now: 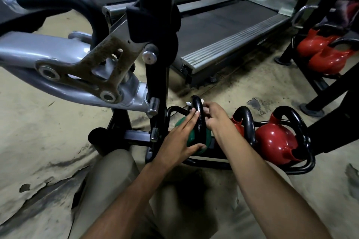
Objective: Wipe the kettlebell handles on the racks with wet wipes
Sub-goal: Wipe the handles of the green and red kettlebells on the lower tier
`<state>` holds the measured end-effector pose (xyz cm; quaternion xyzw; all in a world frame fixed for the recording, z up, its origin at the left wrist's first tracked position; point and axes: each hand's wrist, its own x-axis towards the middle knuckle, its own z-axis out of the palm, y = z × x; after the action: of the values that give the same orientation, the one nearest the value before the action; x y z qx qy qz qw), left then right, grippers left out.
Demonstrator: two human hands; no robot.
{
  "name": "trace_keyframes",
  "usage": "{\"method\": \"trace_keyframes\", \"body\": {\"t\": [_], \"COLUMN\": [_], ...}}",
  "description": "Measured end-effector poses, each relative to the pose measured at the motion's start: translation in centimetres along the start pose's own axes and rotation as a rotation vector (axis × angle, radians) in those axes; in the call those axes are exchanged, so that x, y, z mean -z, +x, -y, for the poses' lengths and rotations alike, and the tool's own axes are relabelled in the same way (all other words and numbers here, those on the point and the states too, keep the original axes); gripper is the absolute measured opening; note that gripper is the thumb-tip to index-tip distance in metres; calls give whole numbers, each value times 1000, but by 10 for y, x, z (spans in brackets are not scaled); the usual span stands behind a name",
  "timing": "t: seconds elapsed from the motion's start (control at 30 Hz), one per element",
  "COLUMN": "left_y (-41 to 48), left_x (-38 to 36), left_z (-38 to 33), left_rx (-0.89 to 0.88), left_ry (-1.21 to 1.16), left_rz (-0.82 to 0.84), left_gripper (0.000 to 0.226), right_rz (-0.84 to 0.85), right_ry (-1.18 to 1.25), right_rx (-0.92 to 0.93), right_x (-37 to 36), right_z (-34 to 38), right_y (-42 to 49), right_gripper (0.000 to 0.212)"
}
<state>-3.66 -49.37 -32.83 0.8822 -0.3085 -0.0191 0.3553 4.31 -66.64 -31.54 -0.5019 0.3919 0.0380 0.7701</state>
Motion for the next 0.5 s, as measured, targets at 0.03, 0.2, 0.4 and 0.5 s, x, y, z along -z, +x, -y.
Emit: {"method": "trace_keyframes", "body": {"t": [0.03,0.2,0.4,0.5], "left_y": [0,-1,-2,-2], "left_x": [0,-1,0,-1], "left_z": [0,1,3,3], "left_rx": [4,2,-20,-27], "left_ry": [-3,-68,-108,-135], "left_rz": [0,-4,-13,-22], "left_gripper": [110,108,107,108], "right_rz": [-17,-64,348,394], "right_ry": [-27,-861,-1943,-2027], "right_rx": [94,881,946,1036], "right_x": [-3,-16,-56,-51], "right_z": [2,27,64,69], "right_y": [-6,-24,-31,-38], "right_gripper": [33,10,10,14]}}
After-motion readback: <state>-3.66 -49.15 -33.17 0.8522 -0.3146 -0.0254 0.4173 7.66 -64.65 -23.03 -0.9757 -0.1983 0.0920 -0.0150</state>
